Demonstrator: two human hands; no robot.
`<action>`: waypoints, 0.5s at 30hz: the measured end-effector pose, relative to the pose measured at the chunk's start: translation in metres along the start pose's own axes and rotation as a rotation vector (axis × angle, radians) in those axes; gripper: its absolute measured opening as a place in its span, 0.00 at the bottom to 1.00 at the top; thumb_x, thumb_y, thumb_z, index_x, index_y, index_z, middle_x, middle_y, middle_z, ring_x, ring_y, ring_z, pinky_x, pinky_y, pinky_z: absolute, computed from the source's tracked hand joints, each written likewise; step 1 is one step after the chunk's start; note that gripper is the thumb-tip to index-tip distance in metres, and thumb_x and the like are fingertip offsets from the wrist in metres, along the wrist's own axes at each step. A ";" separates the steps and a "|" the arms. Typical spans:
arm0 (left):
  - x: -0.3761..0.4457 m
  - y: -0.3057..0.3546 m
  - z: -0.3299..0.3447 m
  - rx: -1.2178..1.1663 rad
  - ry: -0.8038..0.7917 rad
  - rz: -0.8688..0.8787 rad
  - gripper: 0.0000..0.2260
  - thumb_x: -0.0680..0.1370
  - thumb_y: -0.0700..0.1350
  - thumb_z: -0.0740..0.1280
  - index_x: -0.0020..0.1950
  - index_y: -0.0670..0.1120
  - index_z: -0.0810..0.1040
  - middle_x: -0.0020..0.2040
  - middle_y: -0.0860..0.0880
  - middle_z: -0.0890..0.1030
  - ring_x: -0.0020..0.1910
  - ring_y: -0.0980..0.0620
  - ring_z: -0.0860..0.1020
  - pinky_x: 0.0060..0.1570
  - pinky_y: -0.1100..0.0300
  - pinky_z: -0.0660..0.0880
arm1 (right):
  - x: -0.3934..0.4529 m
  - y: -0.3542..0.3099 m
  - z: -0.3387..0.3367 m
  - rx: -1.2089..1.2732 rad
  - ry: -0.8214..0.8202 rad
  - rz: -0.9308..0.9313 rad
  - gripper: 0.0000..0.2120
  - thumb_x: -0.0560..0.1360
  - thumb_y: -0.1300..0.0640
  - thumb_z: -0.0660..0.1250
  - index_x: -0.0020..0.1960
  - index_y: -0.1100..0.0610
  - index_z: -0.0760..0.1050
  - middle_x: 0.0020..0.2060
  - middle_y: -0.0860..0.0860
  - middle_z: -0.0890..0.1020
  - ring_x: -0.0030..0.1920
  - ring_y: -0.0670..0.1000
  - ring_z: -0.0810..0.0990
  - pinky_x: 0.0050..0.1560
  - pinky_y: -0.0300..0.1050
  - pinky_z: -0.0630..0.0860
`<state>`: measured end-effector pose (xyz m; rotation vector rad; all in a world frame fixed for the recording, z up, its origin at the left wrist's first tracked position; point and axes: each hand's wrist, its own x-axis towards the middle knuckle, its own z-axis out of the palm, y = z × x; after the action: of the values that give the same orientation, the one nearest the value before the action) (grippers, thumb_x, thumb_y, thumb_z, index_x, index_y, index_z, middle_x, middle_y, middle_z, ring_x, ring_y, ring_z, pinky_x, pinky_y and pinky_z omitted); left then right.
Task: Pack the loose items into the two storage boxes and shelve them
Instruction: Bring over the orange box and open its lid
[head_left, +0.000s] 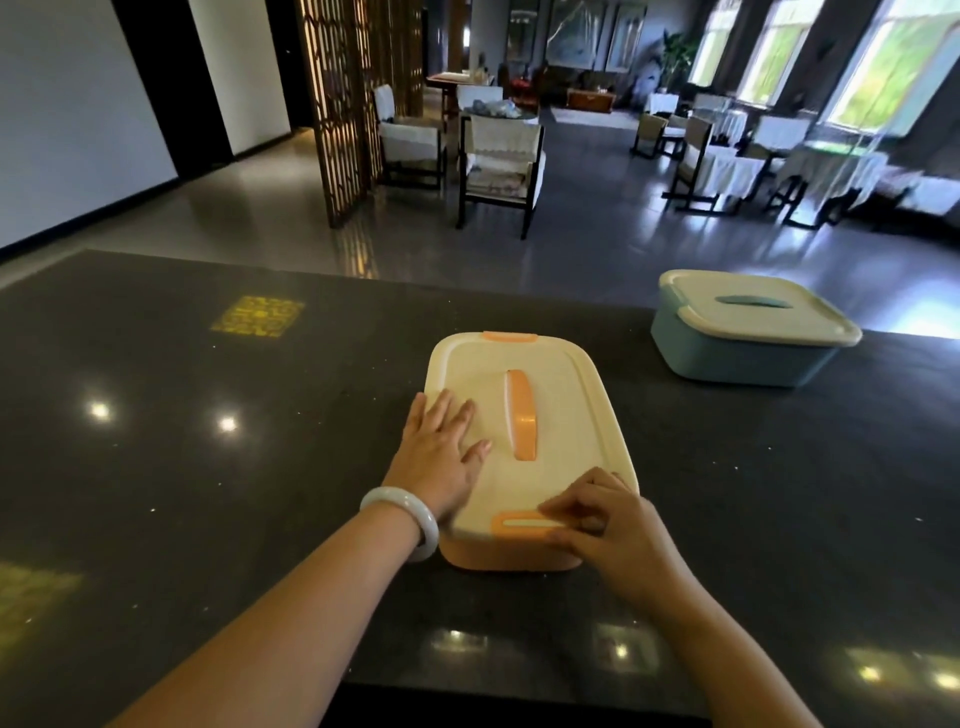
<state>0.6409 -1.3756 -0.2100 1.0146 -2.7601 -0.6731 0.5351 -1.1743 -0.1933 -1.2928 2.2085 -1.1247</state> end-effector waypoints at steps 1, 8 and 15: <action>0.001 0.000 0.000 0.004 -0.009 -0.007 0.28 0.81 0.62 0.51 0.79 0.56 0.47 0.79 0.56 0.40 0.76 0.49 0.35 0.73 0.50 0.38 | 0.002 -0.002 -0.001 -0.016 -0.017 0.013 0.12 0.67 0.55 0.77 0.44 0.41 0.80 0.46 0.37 0.76 0.50 0.38 0.76 0.51 0.31 0.74; 0.001 0.002 -0.003 0.026 -0.052 -0.015 0.29 0.81 0.61 0.51 0.79 0.55 0.46 0.79 0.55 0.40 0.76 0.48 0.35 0.75 0.46 0.39 | 0.000 0.001 0.002 -0.018 0.040 -0.063 0.14 0.65 0.58 0.78 0.44 0.42 0.80 0.45 0.38 0.77 0.47 0.40 0.77 0.47 0.30 0.73; -0.002 0.006 -0.009 0.001 -0.098 -0.048 0.29 0.81 0.62 0.51 0.79 0.56 0.46 0.79 0.55 0.39 0.77 0.44 0.38 0.75 0.44 0.42 | -0.001 0.000 -0.001 -0.076 0.022 -0.107 0.14 0.66 0.55 0.77 0.47 0.42 0.79 0.46 0.38 0.77 0.49 0.39 0.77 0.48 0.29 0.73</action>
<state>0.6416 -1.3737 -0.1988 1.0786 -2.8278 -0.7480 0.5353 -1.1736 -0.1927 -1.4523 2.2408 -1.1081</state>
